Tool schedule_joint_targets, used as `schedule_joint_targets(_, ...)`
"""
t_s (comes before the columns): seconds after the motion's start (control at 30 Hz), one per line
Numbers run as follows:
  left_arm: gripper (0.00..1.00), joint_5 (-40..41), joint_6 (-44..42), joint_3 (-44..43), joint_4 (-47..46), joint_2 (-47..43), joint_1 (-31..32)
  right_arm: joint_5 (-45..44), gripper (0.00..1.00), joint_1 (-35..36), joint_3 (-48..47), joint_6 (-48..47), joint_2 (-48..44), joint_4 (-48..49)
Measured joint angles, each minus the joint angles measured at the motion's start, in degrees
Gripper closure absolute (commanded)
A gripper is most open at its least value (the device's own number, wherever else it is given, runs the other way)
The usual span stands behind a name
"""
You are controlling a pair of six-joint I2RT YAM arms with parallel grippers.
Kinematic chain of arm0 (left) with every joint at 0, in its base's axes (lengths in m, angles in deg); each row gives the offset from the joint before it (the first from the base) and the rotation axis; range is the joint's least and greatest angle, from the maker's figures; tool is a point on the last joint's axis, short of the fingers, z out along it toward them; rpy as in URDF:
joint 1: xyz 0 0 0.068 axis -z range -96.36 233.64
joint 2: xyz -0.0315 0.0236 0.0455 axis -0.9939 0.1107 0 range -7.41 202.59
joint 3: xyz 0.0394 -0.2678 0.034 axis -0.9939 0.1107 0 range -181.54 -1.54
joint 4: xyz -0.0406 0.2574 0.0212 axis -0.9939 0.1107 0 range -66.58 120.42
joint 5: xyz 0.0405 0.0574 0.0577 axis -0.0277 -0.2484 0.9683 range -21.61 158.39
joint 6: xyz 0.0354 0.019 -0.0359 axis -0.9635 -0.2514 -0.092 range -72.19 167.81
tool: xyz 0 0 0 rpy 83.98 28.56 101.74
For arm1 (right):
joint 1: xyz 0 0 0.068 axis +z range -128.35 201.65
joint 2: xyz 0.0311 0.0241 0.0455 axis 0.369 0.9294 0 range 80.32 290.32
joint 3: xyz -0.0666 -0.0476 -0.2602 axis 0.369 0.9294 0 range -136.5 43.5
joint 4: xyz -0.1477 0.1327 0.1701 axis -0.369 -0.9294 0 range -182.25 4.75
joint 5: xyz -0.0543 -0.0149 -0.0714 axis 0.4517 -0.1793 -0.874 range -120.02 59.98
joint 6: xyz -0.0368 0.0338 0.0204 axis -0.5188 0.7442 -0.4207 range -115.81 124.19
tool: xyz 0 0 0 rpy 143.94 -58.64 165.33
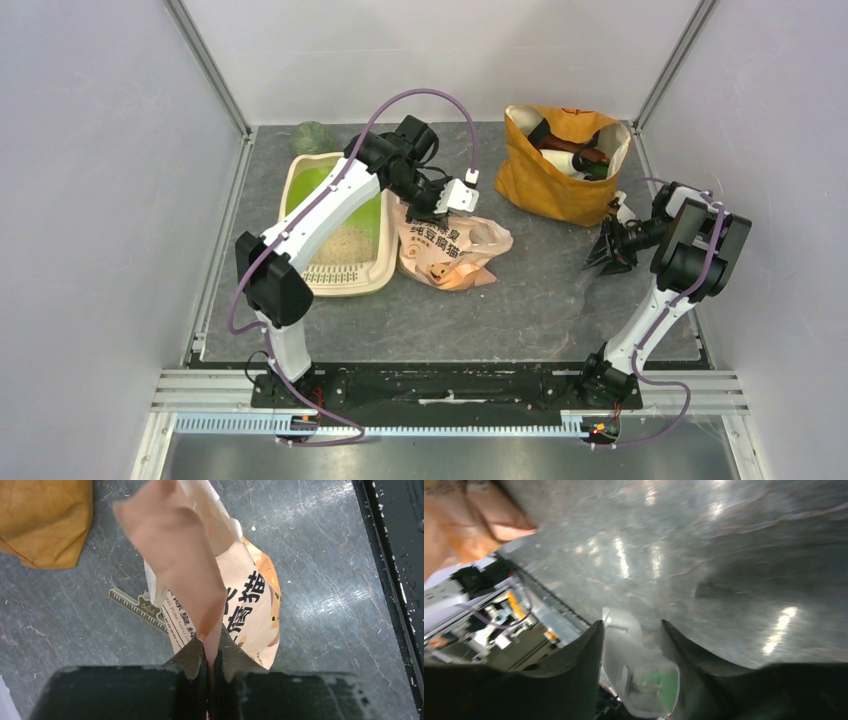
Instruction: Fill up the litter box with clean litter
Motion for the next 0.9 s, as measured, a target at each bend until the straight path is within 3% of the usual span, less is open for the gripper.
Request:
schedule_joint_targets(0.13,0.98,0.17,-0.39,-0.07,1.03,0.00,0.48,-5.92,0.15,-0.15,-0.37,-1.75,-0.02,5.07)
schedule_joint_targets(0.27,0.98,0.22,-0.48,-0.07,1.29,0.00,0.59,-8.44,0.04,-0.63,-0.63,-2.38,-1.53,6.25)
schedule_joint_targets(0.53,0.98,0.09,-0.55,-0.15,1.18,-0.22,0.59,-9.22,0.03,-1.53,-2.12,-4.24,-4.81,7.21)
schedule_joint_targets(0.9,0.98,-0.35,-0.55,-0.15,1.03,-2.10,0.57,-0.87,0.03,-3.96,-2.12,-10.25,-17.66,5.62)
